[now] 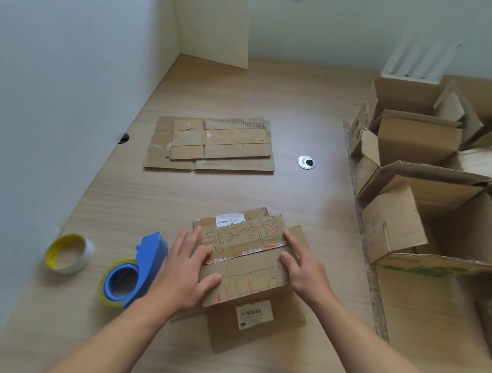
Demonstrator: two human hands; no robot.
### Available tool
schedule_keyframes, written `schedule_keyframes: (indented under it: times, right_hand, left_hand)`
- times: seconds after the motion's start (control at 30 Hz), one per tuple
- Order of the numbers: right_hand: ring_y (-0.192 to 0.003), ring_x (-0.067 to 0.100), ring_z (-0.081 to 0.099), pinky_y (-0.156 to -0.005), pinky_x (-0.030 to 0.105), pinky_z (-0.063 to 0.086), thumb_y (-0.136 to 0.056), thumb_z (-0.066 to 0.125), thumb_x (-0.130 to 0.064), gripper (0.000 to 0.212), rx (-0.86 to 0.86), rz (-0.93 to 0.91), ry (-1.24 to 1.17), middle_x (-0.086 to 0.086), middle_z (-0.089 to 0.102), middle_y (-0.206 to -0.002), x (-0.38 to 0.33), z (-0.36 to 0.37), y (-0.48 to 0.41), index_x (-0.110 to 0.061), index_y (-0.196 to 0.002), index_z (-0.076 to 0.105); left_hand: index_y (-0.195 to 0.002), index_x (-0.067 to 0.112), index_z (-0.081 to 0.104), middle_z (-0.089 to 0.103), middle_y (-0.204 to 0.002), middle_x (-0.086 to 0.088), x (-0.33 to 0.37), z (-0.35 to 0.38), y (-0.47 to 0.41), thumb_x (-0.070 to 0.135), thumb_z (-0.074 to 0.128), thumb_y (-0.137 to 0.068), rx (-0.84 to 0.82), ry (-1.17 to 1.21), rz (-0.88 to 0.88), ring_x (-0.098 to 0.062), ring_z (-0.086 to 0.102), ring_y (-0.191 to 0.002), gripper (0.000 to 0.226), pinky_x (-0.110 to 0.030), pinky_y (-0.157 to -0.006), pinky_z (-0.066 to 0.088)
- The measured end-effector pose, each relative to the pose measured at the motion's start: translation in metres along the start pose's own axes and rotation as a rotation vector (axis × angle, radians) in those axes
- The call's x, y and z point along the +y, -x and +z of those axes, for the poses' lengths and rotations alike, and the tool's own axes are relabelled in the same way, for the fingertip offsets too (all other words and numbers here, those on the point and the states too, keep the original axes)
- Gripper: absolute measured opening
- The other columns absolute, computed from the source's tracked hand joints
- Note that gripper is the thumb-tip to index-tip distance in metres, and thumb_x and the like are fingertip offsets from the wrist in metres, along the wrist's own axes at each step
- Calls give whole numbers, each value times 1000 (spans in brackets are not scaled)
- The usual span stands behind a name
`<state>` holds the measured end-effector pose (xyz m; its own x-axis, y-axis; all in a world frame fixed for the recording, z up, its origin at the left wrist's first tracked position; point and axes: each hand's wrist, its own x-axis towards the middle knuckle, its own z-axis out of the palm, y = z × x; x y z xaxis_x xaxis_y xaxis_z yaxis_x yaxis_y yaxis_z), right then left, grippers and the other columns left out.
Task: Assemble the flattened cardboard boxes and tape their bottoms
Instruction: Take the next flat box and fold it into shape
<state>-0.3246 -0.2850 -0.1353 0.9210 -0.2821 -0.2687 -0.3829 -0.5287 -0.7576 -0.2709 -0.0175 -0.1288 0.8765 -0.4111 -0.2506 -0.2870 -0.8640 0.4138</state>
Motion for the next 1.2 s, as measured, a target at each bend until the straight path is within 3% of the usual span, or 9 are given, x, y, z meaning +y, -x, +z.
schedule_keyframes:
  times: [0.2,0.3,0.5,0.63,0.73,0.83,0.93,1.03,1.2]
  right_hand:
    - [-131,21,48,-109,33,37,-104,49,-26,51,-82,-23,25,1,51,-146,2,-13,-18,-40,-151,37]
    - [-134,20,45,-109,29,33,-104,51,-25,48,-88,-61,71,-2,50,-148,3,-18,-31,-37,-149,40]
    - [-134,24,40,-110,48,35,-101,48,-46,46,84,32,229,-1,43,-145,-7,-13,-52,-44,-147,42]
    - [-134,23,30,-106,48,31,-98,51,-45,50,178,-63,333,-2,37,-149,-17,-1,-37,-47,-146,36]
    - [-128,23,30,-105,44,33,-95,57,-43,51,211,-171,366,-2,41,-143,-19,12,-13,-41,-144,44]
    - [-129,26,32,-111,43,34,-91,65,-42,52,130,-238,286,2,39,-145,-14,28,12,-34,-141,52]
    - [-145,16,12,-122,35,19,-87,64,-57,69,-52,-216,240,-3,4,-164,-5,38,26,-41,-149,39]
    - [-151,14,-5,-124,39,14,-83,62,-68,82,-154,-225,353,-9,-20,-164,-1,32,26,-47,-153,25]
    - [-151,17,-21,-120,49,12,-90,51,-67,72,-296,-293,626,-11,-23,-164,-13,13,13,-57,-151,13]
  left_hand:
    - [-150,50,25,6,-159,7,-10,-15,-7,75,52,-83,-112,-182,126,-16,3,-145,76,-40,-120,17]
    - [-150,51,25,9,-154,7,-7,-15,-8,81,48,-80,-112,-216,142,-17,4,-142,79,-41,-120,20]
    - [-151,38,31,-1,-162,11,3,0,-6,69,54,-86,-80,-51,95,-9,-8,-144,76,-40,-121,11]
    - [-149,40,36,7,-162,8,11,3,-7,73,51,-84,-11,-58,24,-15,2,-142,74,-42,-119,20]
    - [-149,41,36,8,-162,7,17,8,-5,76,46,-84,29,-42,-29,-17,4,-141,74,-43,-118,24]
    - [-145,40,43,14,-161,1,25,11,-4,71,53,-85,91,25,-83,-24,10,-140,68,-43,-115,27]
    - [-143,39,47,20,-157,-1,30,11,-5,65,55,-88,106,39,-106,-28,16,-135,62,-43,-113,30]
    - [-143,39,48,23,-151,-1,28,9,0,59,55,-91,87,48,-105,-28,21,-131,56,-43,-112,33]
    - [-145,42,45,25,-144,-2,18,13,18,59,56,-91,78,15,-89,-26,27,-126,58,-43,-110,36]
